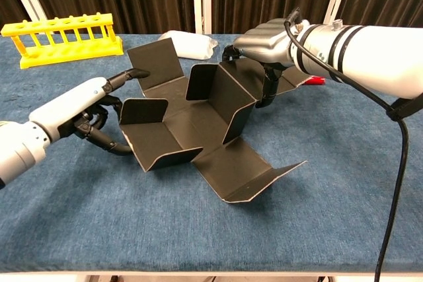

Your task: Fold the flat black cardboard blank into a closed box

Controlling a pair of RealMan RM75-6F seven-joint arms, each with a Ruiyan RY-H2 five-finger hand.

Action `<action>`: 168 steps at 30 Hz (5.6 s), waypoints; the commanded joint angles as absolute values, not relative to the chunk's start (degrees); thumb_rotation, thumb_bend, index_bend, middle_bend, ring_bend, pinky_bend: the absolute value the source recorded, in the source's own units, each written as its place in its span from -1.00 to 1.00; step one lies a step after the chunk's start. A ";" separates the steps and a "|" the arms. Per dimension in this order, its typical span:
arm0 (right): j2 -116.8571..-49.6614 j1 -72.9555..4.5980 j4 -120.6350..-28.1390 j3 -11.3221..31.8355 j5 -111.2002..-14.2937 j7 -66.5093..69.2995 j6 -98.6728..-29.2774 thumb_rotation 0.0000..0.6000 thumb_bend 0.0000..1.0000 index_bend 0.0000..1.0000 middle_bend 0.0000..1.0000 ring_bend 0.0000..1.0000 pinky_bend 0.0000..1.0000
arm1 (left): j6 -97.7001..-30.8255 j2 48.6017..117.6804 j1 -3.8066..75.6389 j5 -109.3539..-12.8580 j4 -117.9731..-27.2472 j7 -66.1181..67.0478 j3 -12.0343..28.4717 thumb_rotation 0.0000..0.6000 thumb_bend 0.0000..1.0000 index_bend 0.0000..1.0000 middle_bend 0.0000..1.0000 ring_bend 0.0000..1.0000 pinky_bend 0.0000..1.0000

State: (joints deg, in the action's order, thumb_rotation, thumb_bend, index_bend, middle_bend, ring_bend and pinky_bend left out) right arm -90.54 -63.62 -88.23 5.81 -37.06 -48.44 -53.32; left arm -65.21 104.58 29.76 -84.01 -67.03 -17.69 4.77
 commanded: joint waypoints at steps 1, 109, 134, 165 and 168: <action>-90.54 -63.98 -88.20 5.77 -37.22 -48.64 -53.04 1.00 -0.61 -0.25 -0.23 0.37 0.94 | -65.62 104.14 29.95 -84.92 -69.26 -21.84 4.78 1.00 -1.00 -1.00 -1.00 0.01 0.66; -91.87 -62.90 -82.61 7.95 -69.38 -35.09 -48.10 1.00 -1.00 -1.00 -1.00 0.25 0.98 | -49.79 97.10 37.70 -83.50 -72.34 -63.87 1.97 1.00 -1.00 -0.56 -0.51 0.11 0.66; -95.83 -61.46 -75.00 7.63 -77.67 -27.89 -50.59 1.00 -1.00 -1.00 -1.00 0.25 0.98 | -48.81 100.73 38.85 -84.66 -66.69 -71.32 2.54 1.00 -1.00 -0.40 -0.34 0.12 0.64; -77.80 -42.77 -89.91 6.89 -87.69 2.43 -73.62 1.00 -1.00 -1.00 -0.94 0.26 0.98 | -52.16 86.61 33.35 -81.54 -78.89 -83.24 5.95 1.00 -1.00 -0.34 -0.28 0.13 0.65; -76.45 -40.13 -88.87 5.95 -89.29 5.94 -76.77 1.00 -1.00 -1.00 -0.94 0.26 0.98 | -52.76 84.75 32.64 -81.34 -80.36 -88.55 6.95 1.00 -1.00 -0.34 -0.28 0.13 0.65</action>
State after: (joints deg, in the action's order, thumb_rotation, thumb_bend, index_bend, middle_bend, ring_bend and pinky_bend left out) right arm -78.48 -42.98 -89.38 7.10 -87.20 2.69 -74.05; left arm -51.82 86.81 33.63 -81.49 -78.67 -84.60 5.90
